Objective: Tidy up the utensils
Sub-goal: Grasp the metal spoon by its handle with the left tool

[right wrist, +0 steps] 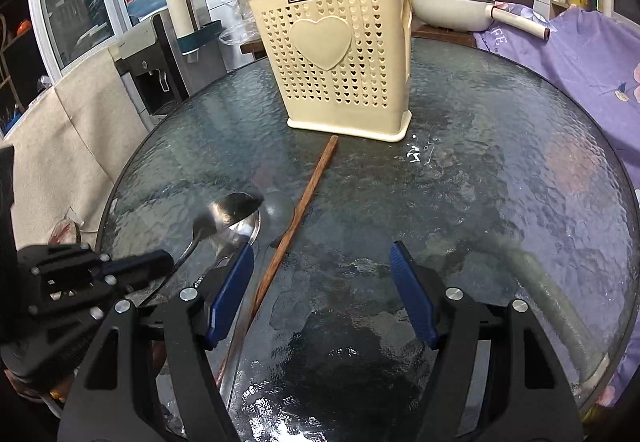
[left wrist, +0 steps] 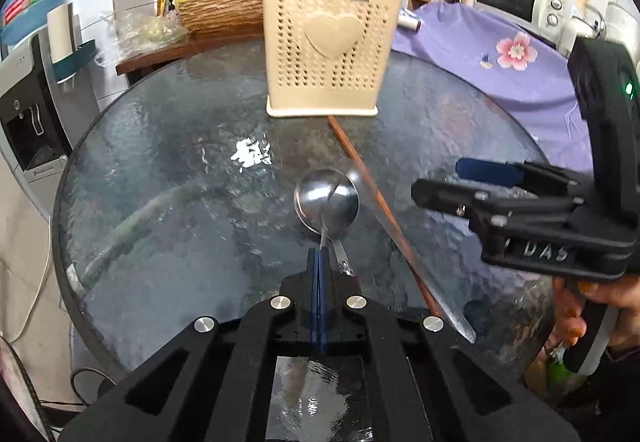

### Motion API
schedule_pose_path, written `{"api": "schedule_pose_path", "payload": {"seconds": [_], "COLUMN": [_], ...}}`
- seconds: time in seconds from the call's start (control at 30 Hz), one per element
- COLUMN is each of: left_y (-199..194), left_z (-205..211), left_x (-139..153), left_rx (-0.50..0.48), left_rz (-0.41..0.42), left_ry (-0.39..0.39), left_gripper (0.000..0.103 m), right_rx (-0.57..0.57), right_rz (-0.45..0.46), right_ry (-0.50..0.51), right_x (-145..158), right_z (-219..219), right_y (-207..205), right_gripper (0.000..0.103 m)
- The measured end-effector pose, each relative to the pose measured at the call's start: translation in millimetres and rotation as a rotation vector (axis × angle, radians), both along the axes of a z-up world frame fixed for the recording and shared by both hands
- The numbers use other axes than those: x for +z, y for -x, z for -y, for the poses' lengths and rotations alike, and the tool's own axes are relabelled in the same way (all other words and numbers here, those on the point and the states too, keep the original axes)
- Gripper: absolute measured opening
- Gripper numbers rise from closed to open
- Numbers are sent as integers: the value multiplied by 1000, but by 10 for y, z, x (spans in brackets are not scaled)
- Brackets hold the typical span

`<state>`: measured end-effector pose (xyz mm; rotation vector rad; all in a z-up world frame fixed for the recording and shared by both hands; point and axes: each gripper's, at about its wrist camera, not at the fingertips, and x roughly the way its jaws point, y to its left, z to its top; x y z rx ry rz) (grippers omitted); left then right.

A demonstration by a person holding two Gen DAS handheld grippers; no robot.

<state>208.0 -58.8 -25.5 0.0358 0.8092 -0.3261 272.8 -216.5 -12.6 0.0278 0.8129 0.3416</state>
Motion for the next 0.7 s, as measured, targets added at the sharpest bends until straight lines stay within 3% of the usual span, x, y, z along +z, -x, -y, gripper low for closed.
{"api": "schedule_pose_path", "payload": {"seconds": [0.2, 0.33, 0.4, 0.47, 0.5, 0.7], "left_y": [-66, -48, -44, -60, -74, -357], "left_z": [-205, -240, -192, -147, -132, -102], "left_x": [12, 22, 40, 44, 44, -39], "left_rx": [57, 40, 28, 5, -9, -109], "left_rz": [-7, -18, -14, -19, -22, -117], "left_ry": [40, 89, 84, 91, 94, 86], "left_gripper": [0, 0, 8, 39, 45, 47], "right_rx": [17, 15, 10, 6, 5, -14], "right_rz": [1, 2, -2, -1, 0, -6], "right_ry": [10, 13, 4, 3, 4, 1], "right_x": [1, -10, -10, -6, -3, -5], "right_z": [-58, -65, -45, -30, -18, 94], "right_y": [-3, 4, -3, -2, 1, 11], "right_gripper": [70, 70, 70, 70, 70, 70]}}
